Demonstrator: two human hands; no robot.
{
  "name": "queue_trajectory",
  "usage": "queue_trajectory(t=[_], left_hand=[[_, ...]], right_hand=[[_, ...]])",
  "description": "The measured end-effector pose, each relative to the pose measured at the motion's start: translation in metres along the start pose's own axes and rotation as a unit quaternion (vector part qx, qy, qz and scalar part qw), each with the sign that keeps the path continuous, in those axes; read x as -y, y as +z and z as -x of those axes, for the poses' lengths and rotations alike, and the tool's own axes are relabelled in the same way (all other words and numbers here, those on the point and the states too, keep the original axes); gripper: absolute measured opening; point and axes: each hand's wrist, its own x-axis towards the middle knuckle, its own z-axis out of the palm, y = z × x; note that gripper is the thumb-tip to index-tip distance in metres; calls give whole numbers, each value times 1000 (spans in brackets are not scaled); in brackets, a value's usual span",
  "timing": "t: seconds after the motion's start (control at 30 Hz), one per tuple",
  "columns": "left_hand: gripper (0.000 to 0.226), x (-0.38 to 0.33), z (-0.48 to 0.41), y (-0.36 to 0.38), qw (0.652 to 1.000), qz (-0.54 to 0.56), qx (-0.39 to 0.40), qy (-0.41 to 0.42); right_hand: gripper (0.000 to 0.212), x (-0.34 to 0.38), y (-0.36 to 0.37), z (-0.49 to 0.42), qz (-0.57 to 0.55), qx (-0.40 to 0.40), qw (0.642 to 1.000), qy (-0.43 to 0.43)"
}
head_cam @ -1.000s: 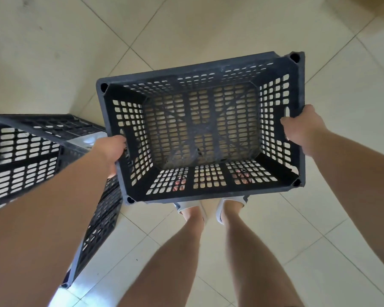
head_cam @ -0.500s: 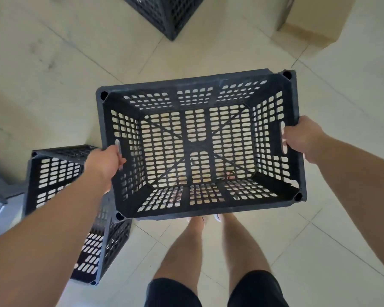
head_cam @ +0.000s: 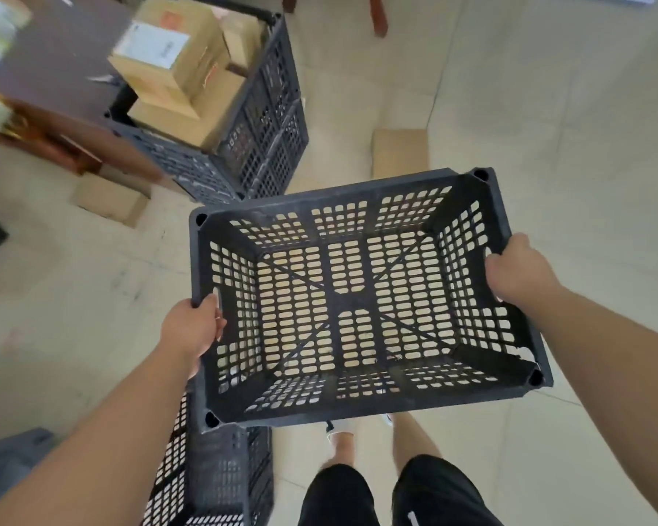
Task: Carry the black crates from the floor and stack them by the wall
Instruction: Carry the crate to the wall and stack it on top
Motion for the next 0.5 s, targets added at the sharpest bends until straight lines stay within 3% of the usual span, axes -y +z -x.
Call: queue_trajectory(t=[0.27,0.4,0.5], left_hand=[[33,-94,91,-14,990,-42,70,118],[25,-139,134,5,977,-60,136,151],[33,-169,174,33,968,-72,160,182]], right_hand=[[33,-55,-115,102,-57,-94,993,39],[34,-105,-157,138,-92,-130,984,84],[36,-147,-189,158,-112,-155,974,119]])
